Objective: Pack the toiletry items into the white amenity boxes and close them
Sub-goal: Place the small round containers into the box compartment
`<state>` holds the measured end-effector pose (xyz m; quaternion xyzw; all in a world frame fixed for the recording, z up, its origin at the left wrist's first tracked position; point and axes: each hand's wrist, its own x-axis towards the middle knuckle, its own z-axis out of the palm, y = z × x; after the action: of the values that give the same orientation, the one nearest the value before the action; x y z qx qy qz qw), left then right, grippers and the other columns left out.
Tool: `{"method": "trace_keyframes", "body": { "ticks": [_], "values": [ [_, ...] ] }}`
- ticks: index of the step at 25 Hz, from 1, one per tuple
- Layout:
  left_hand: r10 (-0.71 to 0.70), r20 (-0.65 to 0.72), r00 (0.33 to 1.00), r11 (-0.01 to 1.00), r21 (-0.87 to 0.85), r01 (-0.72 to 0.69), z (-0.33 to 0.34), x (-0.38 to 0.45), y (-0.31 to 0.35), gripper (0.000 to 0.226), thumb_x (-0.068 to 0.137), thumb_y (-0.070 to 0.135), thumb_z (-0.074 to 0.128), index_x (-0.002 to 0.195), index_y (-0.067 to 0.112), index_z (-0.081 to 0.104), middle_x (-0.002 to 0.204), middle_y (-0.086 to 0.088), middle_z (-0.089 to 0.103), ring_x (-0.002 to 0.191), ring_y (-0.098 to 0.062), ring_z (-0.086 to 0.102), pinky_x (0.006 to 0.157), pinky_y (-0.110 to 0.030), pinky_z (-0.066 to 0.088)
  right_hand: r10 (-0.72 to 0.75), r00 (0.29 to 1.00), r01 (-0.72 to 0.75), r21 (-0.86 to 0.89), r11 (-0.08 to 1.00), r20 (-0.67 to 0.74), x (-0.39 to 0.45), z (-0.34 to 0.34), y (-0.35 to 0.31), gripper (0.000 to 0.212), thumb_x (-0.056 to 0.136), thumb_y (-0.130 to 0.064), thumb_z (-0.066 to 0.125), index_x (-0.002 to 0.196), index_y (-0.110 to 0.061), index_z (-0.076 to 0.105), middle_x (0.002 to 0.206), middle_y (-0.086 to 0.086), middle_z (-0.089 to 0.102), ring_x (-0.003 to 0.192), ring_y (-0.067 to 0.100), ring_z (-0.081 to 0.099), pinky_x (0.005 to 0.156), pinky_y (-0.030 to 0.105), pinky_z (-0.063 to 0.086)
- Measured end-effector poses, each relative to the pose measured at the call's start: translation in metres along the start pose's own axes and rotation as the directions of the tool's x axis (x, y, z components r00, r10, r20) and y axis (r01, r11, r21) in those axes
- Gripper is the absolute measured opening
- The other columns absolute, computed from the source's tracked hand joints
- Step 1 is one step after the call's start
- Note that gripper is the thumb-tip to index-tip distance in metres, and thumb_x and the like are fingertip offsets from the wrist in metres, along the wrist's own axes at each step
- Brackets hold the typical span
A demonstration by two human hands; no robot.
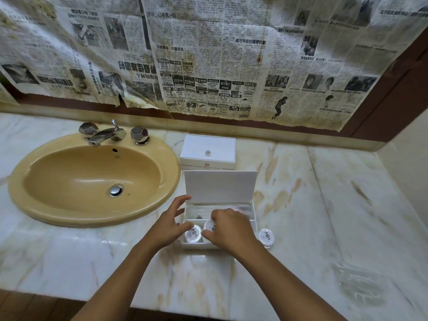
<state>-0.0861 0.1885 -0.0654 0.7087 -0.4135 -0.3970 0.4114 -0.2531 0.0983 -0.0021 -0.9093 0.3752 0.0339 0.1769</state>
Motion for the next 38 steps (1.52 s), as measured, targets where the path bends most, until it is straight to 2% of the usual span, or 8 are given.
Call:
{"method": "trace_keyframes", "body": {
  "ticks": [4,8,12,17,24,27,33,38],
  "values": [
    [0.011,0.01,1.0,1.0,0.005,-0.011,-0.001,0.002,-0.005,0.057,0.088,0.013,0.059,0.126,0.052,0.044,0.138,0.03,0.044,0.135,-0.008,0.044,0.098,-0.016,0.04,-0.042,0.999,0.043,-0.048,0.998,0.025,0.001,0.004,-0.005,0.032,0.084,-0.039,0.06,0.102,-0.013,0.062,0.107,0.009,0.063,0.1,0.028,0.059,0.073,0.03,0.037],
    [0.012,0.016,1.0,1.0,0.007,-0.012,-0.003,0.002,-0.006,0.057,0.08,0.022,0.052,0.123,0.059,0.045,0.137,0.035,0.043,0.134,-0.004,0.045,0.108,-0.025,0.038,-0.022,0.998,0.026,-0.078,0.997,0.052,0.003,0.011,-0.008,0.033,0.087,-0.033,0.061,0.11,-0.01,0.061,0.113,0.01,0.056,0.102,0.031,0.058,0.077,0.032,0.04],
    [0.006,0.024,1.0,1.0,-0.004,-0.006,-0.003,0.002,-0.005,0.065,0.087,0.009,0.061,0.116,0.065,0.045,0.127,0.046,0.044,0.127,-0.004,0.049,0.094,-0.014,0.043,-0.001,0.997,0.011,-0.114,0.993,0.083,0.009,0.015,-0.005,0.031,0.088,-0.033,0.062,0.11,-0.012,0.06,0.113,0.01,0.062,0.104,0.029,0.058,0.081,0.032,0.041],
    [-0.001,0.016,1.0,1.0,0.003,0.001,-0.004,0.005,-0.011,0.07,0.088,0.002,0.063,0.117,0.063,0.046,0.134,0.037,0.042,0.124,-0.007,0.05,0.09,-0.015,0.046,-0.014,0.998,0.022,-0.128,0.991,0.064,0.011,0.016,-0.003,0.024,0.089,-0.025,0.059,0.109,-0.011,0.061,0.112,0.01,0.063,0.104,0.03,0.059,0.082,0.031,0.043],
    [0.035,0.032,0.999,0.999,-0.007,-0.035,-0.008,0.009,-0.02,0.061,0.085,0.018,0.074,0.126,0.054,0.048,0.143,0.024,0.045,0.13,0.001,0.047,0.095,-0.015,0.045,0.005,0.989,0.014,-0.131,0.991,0.148,0.015,0.02,-0.002,0.028,0.092,-0.028,0.053,0.115,-0.012,0.059,0.117,0.011,0.062,0.107,0.029,0.057,0.083,0.031,0.042],
    [0.038,0.042,0.998,0.999,-0.017,-0.038,-0.009,0.01,-0.021,0.06,0.082,0.026,0.076,0.127,0.053,0.048,0.143,0.024,0.046,0.129,0.003,0.047,0.101,-0.023,0.046,0.027,0.989,-0.015,-0.086,0.996,0.145,0.014,0.022,0.0,0.027,0.09,-0.03,0.053,0.108,-0.013,0.063,0.111,0.011,0.064,0.104,0.03,0.059,0.077,0.03,0.041],
    [0.037,0.058,0.998,0.999,-0.022,-0.036,-0.011,0.011,-0.024,0.064,0.074,0.043,0.077,0.131,0.052,0.048,0.145,0.025,0.044,0.129,0.002,0.047,0.102,-0.027,0.046,0.129,0.991,-0.123,0.141,0.982,-0.033,0.008,0.004,0.02,0.019,0.087,-0.03,0.053,0.089,-0.018,0.068,0.097,0.005,0.068,0.095,0.026,0.061,0.074,0.028,0.045],
    [0.026,0.064,0.998,0.999,-0.035,-0.024,-0.011,0.012,-0.027,0.062,0.083,0.026,0.078,0.132,0.05,0.048,0.147,0.021,0.043,0.132,-0.003,0.045,0.103,-0.028,0.045,0.31,0.94,-0.27,0.245,0.931,-0.141,0.005,-0.016,0.063,0.012,0.085,-0.031,0.06,0.088,-0.02,0.064,0.097,0.0,0.063,0.084,0.022,0.06,0.068,0.027,0.045]
  ]
}}
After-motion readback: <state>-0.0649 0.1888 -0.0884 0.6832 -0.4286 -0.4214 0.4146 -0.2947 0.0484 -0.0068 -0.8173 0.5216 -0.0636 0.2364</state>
